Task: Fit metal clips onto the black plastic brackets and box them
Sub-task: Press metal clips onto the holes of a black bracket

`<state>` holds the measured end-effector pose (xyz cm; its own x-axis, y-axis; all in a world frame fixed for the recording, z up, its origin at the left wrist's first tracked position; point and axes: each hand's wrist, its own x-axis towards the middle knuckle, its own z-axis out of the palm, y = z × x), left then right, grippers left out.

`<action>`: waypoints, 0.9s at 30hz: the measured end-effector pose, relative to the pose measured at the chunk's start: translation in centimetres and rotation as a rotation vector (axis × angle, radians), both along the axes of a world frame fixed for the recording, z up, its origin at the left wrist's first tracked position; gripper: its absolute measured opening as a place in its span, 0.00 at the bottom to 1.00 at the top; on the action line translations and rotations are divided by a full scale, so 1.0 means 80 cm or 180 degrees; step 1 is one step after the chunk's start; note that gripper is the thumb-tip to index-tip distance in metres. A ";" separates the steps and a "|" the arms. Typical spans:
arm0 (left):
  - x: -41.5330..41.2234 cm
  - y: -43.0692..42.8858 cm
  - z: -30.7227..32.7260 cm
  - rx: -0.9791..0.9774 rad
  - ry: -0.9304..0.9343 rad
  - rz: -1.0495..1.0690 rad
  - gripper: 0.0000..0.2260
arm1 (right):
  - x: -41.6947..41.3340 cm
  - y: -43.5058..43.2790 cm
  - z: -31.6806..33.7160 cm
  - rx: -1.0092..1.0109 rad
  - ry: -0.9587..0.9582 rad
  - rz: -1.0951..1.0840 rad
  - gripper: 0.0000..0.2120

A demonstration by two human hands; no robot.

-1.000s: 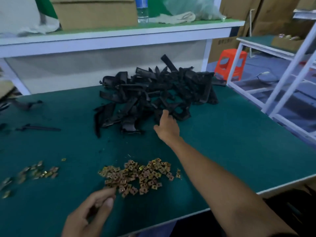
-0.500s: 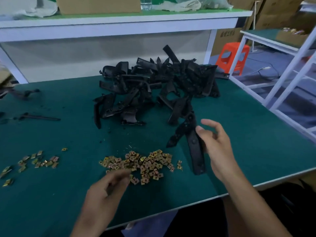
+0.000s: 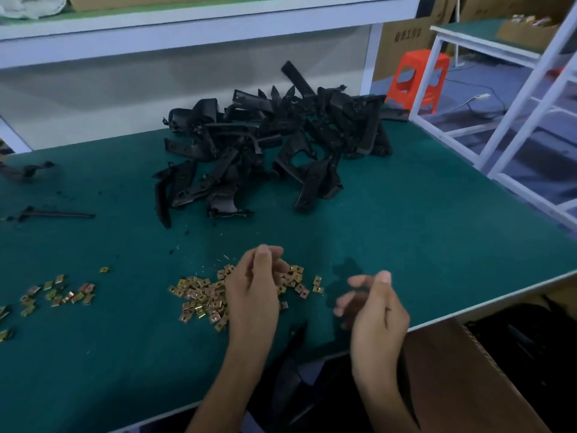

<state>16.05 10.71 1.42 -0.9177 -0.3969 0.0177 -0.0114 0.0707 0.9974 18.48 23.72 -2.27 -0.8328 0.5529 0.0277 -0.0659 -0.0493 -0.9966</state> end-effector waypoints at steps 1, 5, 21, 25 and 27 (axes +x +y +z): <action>-0.002 0.001 0.003 0.0125 -0.0041 -0.0026 0.15 | -0.001 0.003 0.000 -0.0108 0.0001 0.0028 0.27; 0.003 0.007 0.014 0.0285 -0.0228 -0.0532 0.16 | -0.005 0.016 0.001 0.0193 -0.0137 0.0017 0.33; 0.094 -0.067 0.093 -0.3049 0.0756 -0.2720 0.14 | 0.038 0.057 0.061 0.2114 -0.0346 0.4109 0.16; 0.077 -0.058 0.079 -0.2661 0.1032 -0.2938 0.16 | 0.041 0.043 0.055 0.0156 -0.0606 0.4255 0.24; 0.050 -0.057 0.068 -0.2266 0.0915 -0.2438 0.17 | 0.033 0.040 0.048 -0.0280 -0.0299 0.3780 0.28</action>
<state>20.09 6.14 6.87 -0.8421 0.4662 0.2712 0.5096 0.5233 0.6829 21.10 26.91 1.58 -0.8214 -0.5671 -0.0600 0.1399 -0.0984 -0.9853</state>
